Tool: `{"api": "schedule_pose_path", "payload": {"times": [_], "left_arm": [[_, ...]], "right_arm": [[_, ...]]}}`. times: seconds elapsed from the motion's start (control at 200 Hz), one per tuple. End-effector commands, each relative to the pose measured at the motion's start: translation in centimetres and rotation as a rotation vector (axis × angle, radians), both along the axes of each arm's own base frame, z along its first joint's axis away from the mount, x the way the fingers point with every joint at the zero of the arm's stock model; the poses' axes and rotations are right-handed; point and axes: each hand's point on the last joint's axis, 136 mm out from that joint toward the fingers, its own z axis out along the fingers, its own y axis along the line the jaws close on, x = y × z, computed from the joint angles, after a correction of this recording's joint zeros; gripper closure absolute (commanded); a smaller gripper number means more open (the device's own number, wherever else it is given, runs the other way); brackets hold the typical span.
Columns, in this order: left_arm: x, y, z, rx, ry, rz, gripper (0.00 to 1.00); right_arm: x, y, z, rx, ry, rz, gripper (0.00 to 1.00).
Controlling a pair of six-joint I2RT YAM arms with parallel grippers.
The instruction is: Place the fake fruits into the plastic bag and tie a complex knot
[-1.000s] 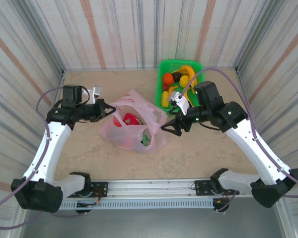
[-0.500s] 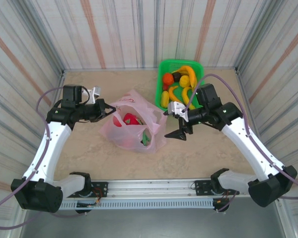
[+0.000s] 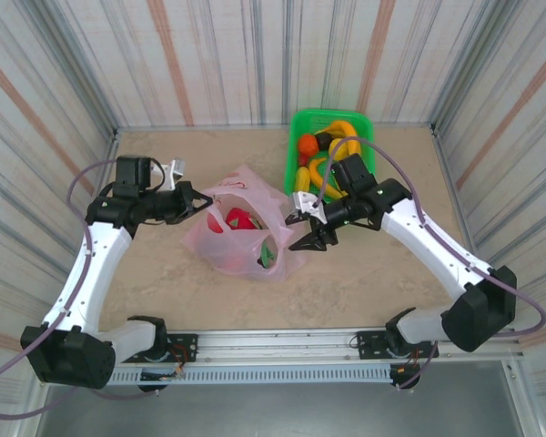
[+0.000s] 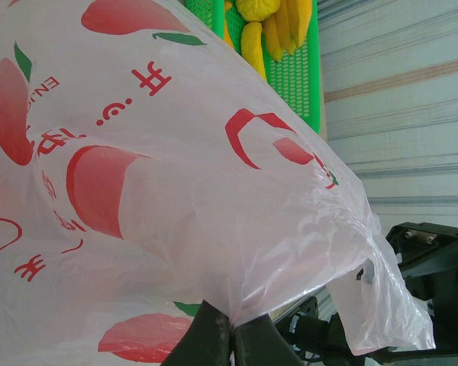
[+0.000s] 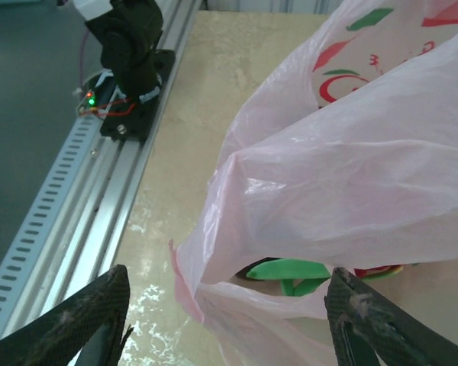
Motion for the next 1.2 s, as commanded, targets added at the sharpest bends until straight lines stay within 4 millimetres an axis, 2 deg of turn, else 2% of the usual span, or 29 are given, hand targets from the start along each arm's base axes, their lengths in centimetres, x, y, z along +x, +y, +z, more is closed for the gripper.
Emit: {"api": "schedule_pose_path", "payload": {"times": [0.0,0.135,0.336,0.586,0.741,0.877,1.032,1.192], "left_arm": [[0.1,0.3,-0.1,0.002,0.011,0.018,1.00],[0.0,0.3,0.2,0.003,0.000,0.014,1.00],[-0.2,0.4,0.8,0.013,-0.034,0.007,1.00],[-0.6,0.8,2.4,0.039,-0.100,-0.003,0.75],[-1.5,1.4,4.6,0.085,-0.205,-0.005,0.62],[-2.9,1.7,7.4,0.102,-0.321,-0.004,0.58],[-5.7,-0.3,9.5,0.166,-0.465,-0.106,0.55],[-8.0,-3.4,8.6,0.325,-0.529,-0.217,0.53]], "right_arm": [[-0.9,0.6,-0.2,-0.001,0.031,0.048,0.38],[-0.5,1.1,0.5,0.030,0.074,0.028,0.59],[-0.5,1.3,4.2,0.196,0.141,0.020,1.00],[2.8,0.4,7.9,0.331,0.198,-0.141,1.00],[4.7,-0.3,9.4,0.385,0.224,-0.233,1.00],[6.5,-0.8,9.8,0.394,0.244,-0.328,1.00],[8.6,-1.9,9.4,0.395,0.261,-0.432,1.00],[9.9,-2.8,8.9,0.400,0.300,-0.488,1.00]]}}
